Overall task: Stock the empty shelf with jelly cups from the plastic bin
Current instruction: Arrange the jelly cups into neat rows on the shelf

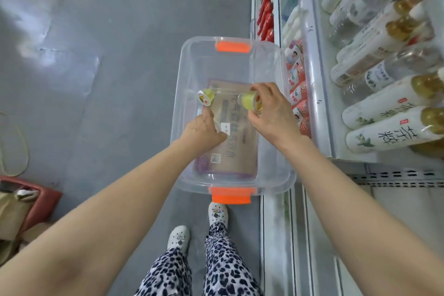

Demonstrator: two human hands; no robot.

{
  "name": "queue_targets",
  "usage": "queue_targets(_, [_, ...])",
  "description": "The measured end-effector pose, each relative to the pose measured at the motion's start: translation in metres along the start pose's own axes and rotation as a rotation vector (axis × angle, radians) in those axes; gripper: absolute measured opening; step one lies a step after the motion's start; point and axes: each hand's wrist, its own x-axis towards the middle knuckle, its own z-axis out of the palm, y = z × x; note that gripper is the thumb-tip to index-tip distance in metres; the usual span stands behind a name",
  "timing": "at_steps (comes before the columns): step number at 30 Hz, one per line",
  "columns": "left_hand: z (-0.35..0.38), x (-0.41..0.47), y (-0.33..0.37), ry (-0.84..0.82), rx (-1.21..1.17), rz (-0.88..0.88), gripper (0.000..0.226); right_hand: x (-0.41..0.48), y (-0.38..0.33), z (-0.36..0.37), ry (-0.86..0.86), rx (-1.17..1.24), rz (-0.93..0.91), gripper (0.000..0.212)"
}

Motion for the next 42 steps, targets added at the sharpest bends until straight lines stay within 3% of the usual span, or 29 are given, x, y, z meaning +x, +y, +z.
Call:
queue_targets(14, [-0.042, -0.147, -0.004, 0.228, -0.105, 0.448, 0.049, -0.162, -0.092, -0.058, 0.361, 0.035, 0.239, 0.052])
queue_targets(19, [-0.037, -0.203, 0.010, 0.255, -0.093, 0.719, 0.055, -0.244, -0.122, -0.086, 0.526, -0.044, 0.330, 0.044])
queue_targets(31, [0.010, -0.336, 0.119, 0.067, -0.038, 1.244, 0.049, -0.463, -0.175, -0.174, 0.894, -0.397, 0.598, 0.044])
queue_targets(42, [0.074, -0.506, 0.204, -0.009, -0.065, 1.579, 0.056, -0.670, -0.206, -0.240, 1.028, -0.602, 0.834, 0.047])
